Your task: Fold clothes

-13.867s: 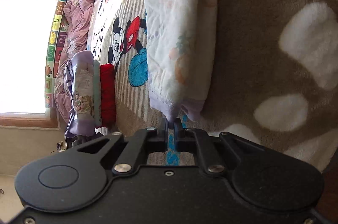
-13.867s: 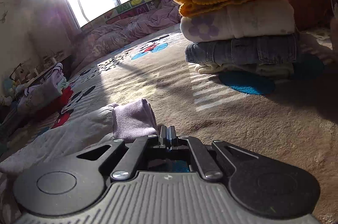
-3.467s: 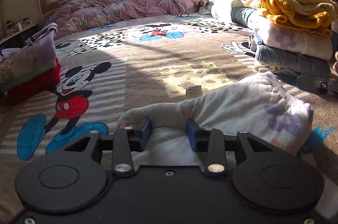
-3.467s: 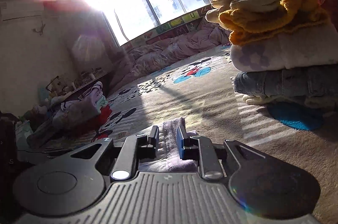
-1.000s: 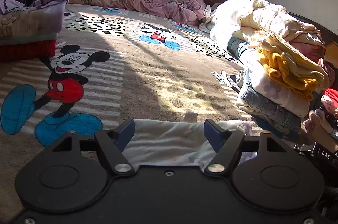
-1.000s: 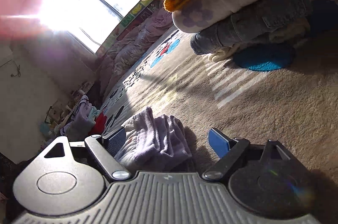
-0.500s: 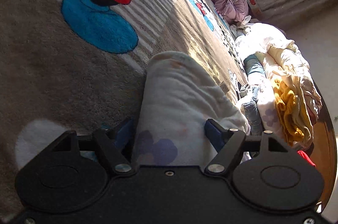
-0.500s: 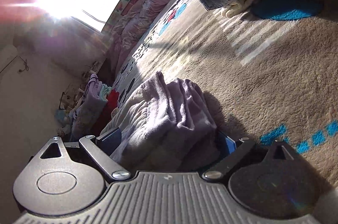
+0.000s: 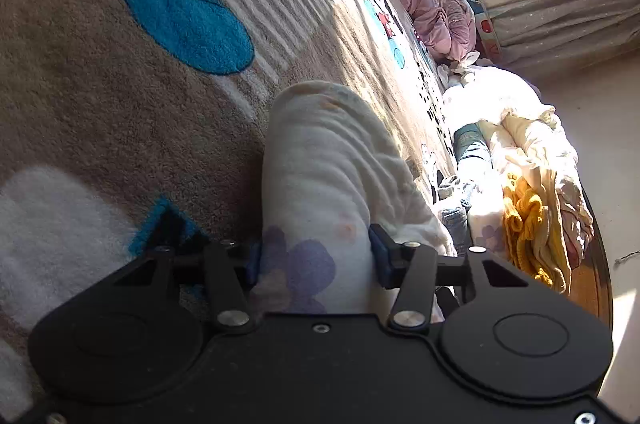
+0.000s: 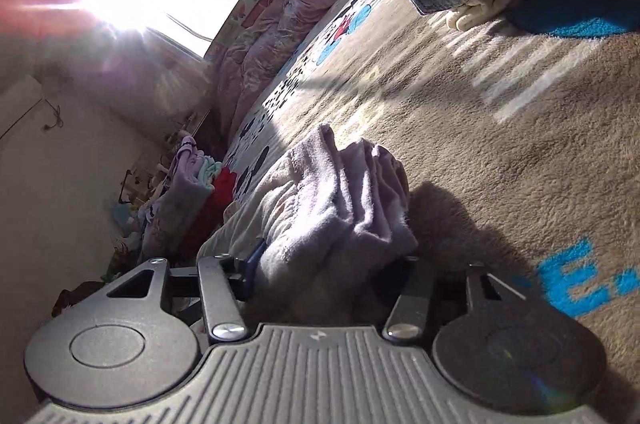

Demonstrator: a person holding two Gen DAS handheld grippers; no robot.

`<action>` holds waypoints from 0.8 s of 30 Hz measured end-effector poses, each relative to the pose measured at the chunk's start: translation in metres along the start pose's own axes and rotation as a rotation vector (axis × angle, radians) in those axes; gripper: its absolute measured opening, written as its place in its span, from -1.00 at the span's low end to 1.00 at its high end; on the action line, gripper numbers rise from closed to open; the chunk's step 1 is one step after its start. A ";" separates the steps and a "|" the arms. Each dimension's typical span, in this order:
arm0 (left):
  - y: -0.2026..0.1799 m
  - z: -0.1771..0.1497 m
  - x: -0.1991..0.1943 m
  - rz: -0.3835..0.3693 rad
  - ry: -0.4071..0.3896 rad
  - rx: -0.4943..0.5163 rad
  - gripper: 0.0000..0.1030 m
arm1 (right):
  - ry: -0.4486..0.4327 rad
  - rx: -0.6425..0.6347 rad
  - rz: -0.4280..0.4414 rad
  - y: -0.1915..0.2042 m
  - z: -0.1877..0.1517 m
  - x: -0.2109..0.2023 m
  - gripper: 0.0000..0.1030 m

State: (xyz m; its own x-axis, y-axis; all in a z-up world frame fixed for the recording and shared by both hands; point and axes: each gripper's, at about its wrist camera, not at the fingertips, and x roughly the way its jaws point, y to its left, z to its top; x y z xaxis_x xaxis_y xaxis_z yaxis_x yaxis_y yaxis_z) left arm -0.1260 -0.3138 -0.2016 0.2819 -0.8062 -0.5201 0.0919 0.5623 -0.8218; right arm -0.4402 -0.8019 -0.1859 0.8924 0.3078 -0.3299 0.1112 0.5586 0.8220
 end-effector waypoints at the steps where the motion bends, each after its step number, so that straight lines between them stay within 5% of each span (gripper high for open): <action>1: -0.006 -0.001 -0.003 -0.021 0.022 -0.004 -0.08 | -0.018 0.006 0.008 0.002 0.001 -0.013 0.01; 5: -0.010 -0.016 0.002 -0.034 0.100 0.060 0.07 | -0.069 0.024 0.007 0.004 -0.004 -0.062 0.11; 7: 0.006 -0.026 0.012 -0.011 0.138 0.076 0.24 | -0.057 0.031 -0.061 -0.009 -0.013 -0.068 0.49; 10: 0.028 -0.033 0.014 -0.048 0.140 0.060 0.32 | -0.058 0.052 -0.125 -0.029 -0.026 -0.064 0.49; 16: 0.030 -0.033 0.007 -0.083 0.165 0.063 0.32 | -0.060 0.014 -0.112 -0.027 -0.031 -0.057 0.62; 20: 0.019 -0.040 0.007 -0.082 0.147 0.113 0.18 | -0.050 0.005 -0.076 -0.021 -0.034 -0.046 0.36; 24: 0.001 -0.036 0.009 -0.167 0.148 0.099 0.06 | -0.085 0.018 -0.036 -0.017 -0.029 -0.054 0.16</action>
State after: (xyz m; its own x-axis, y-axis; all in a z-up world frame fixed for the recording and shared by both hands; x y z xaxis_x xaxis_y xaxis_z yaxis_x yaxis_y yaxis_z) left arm -0.1578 -0.3272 -0.2152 0.1130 -0.9034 -0.4137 0.2204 0.4287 -0.8761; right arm -0.5027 -0.8059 -0.1951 0.9214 0.2213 -0.3195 0.1508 0.5540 0.8187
